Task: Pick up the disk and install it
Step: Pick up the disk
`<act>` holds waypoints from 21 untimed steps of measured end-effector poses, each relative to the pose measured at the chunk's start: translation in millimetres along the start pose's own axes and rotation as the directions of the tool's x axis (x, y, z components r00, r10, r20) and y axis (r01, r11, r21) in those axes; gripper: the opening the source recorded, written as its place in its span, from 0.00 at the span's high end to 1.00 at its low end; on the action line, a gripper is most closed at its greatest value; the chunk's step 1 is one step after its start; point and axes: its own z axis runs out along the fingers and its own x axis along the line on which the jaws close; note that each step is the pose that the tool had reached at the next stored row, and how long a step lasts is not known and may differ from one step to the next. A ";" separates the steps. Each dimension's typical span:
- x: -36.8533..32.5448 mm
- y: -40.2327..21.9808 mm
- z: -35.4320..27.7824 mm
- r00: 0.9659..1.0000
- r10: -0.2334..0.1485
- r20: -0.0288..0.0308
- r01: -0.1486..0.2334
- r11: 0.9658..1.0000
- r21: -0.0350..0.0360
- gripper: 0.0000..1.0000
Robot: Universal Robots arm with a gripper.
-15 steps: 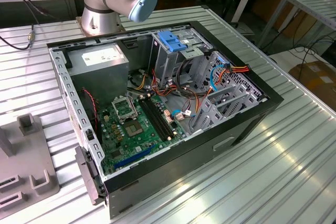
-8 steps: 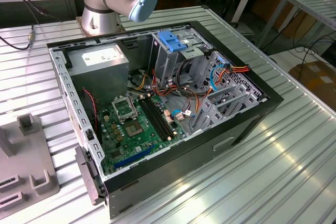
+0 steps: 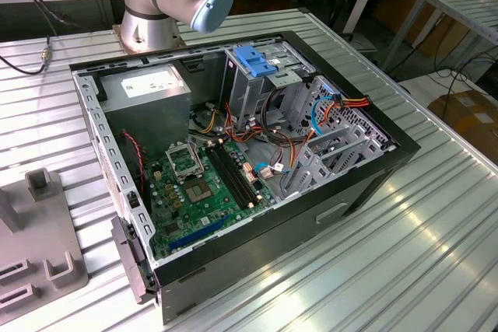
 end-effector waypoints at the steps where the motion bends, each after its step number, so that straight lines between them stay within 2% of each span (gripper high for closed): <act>1: 0.0 0.0 0.8 1.000 -0.015 0.000 0.015 1.000 0.001 0.63; 2: 0.0 0.0 1.9 1.000 -0.030 0.000 0.030 1.000 0.002 0.63; 3: 0.0 0.0 2.8 0.999 -0.041 -0.001 0.041 0.999 0.002 0.56; 7: 0.1 -0.2 8.0 0.997 -0.074 -0.001 0.074 0.997 0.004 0.56; 9: 0.1 -0.2 11.4 0.997 -0.076 -0.001 0.076 0.997 0.004 0.55; 10: 0.2 -0.3 13.1 0.997 -0.076 -0.001 0.076 0.997 0.004 0.49; 21: 0.5 -0.9 35.2 0.997 -0.081 -0.002 0.081 0.997 0.004 0.49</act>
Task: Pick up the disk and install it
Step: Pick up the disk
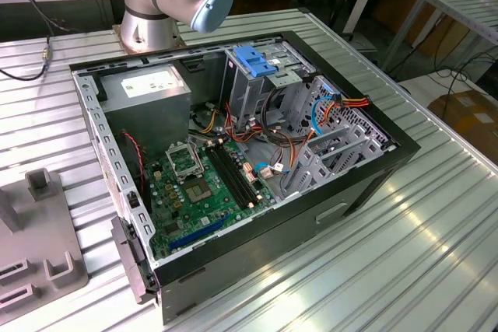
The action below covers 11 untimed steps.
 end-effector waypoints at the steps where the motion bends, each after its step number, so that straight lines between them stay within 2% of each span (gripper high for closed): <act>1: 0.0 0.0 1.8 1.000 0.000 0.000 0.000 1.000 0.000 0.49; 2: 0.1 -0.1 5.2 1.000 -0.001 0.000 0.001 1.000 0.000 0.49; 11: 0.1 -0.1 6.2 1.000 -0.001 0.000 0.001 1.000 0.000 0.49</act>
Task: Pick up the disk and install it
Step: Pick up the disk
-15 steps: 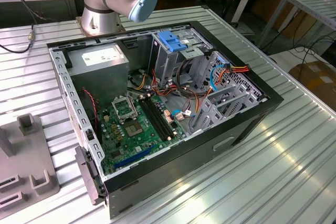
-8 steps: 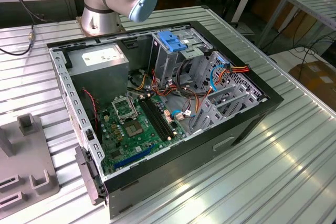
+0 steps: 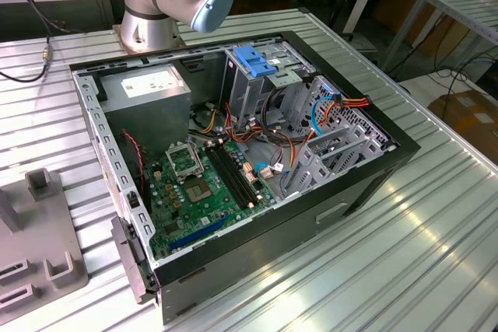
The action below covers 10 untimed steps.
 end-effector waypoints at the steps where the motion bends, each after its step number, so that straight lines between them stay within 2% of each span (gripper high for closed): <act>1: 0.0 0.0 0.8 1.000 0.000 0.000 0.000 1.000 0.000 0.49; 10: -1.4 -0.1 10.5 1.000 0.000 0.000 0.000 1.000 0.000 0.49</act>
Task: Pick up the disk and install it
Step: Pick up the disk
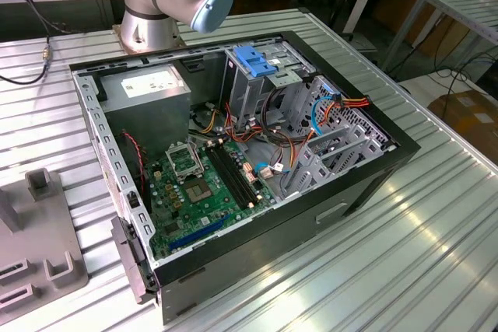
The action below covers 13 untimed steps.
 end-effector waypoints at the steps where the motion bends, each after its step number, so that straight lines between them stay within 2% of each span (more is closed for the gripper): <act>1: -1.0 0.1 0.7 1.000 0.000 0.000 0.000 1.000 0.000 0.49; 8: -4.8 0.5 3.6 1.000 0.000 0.001 0.000 1.000 0.000 0.49; 13: -6.0 3.8 9.9 1.000 0.000 0.003 0.000 1.000 0.001 0.49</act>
